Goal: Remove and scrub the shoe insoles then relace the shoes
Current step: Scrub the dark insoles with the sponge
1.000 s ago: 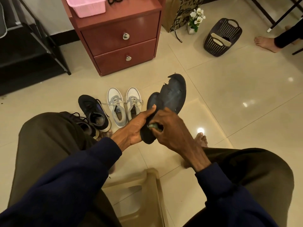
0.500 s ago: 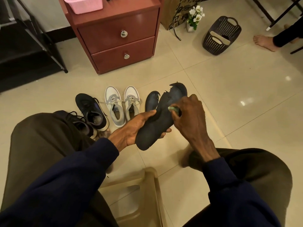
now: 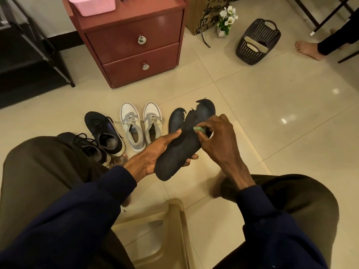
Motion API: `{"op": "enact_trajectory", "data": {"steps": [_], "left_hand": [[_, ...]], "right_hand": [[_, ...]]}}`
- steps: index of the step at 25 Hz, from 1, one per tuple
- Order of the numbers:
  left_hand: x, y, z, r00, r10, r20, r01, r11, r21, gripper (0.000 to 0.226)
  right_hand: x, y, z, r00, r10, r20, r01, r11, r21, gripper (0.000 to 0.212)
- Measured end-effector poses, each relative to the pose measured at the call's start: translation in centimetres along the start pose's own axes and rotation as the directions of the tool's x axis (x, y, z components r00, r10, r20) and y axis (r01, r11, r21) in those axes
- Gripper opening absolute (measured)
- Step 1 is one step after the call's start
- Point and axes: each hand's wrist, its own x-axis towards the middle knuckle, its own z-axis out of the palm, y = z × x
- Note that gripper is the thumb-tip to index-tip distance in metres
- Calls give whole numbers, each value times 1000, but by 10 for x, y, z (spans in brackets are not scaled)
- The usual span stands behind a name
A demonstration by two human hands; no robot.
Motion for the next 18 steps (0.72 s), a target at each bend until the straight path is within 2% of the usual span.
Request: {"op": "enact_trajectory", "data": {"steps": [2, 3, 5, 6, 7, 10, 11, 14, 15, 18], "left_hand": [[1, 1, -2, 1000, 17, 20, -16, 1000, -27, 45], [1, 2, -2, 1000, 19, 18, -18, 1000, -22, 44], [0, 1, -1, 1000, 0, 1, 0, 1000, 6, 47], [-1, 0, 0, 1000, -7, 0, 7, 1000, 8, 49], [-2, 0, 1, 1000, -11, 1, 11, 1000, 0, 49], [0, 1, -2, 999, -2, 33, 3, 1000, -24, 50], [0, 2, -3, 999, -1, 41, 2, 1000, -19, 50], [-2, 1, -2, 999, -24, 24, 24, 1000, 11, 48], [-3, 0, 0, 1000, -25, 14, 25, 1000, 7, 48], [-2, 2, -2, 1000, 1, 13, -1, 1000, -11, 48]], "right_hand": [[-5, -11, 6, 989, -125, 79, 120, 990, 69, 14], [-4, -9, 8, 992, -108, 69, 106, 994, 25, 16], [4, 5, 5, 995, 72, -71, -78, 994, -77, 21], [6, 9, 2, 982, 143, -125, -152, 987, -61, 22], [7, 9, 0, 981, 144, -132, -146, 989, -9, 20], [4, -6, 3, 997, -82, -3, 82, 993, 80, 13], [4, -5, 6, 997, -82, -8, 83, 995, 59, 13], [10, 8, 3, 976, 161, -150, -160, 987, 16, 16], [10, 8, 2, 977, 158, -145, -153, 987, 41, 14], [5, -12, 3, 997, -81, 1, 80, 981, 176, 11]]}}
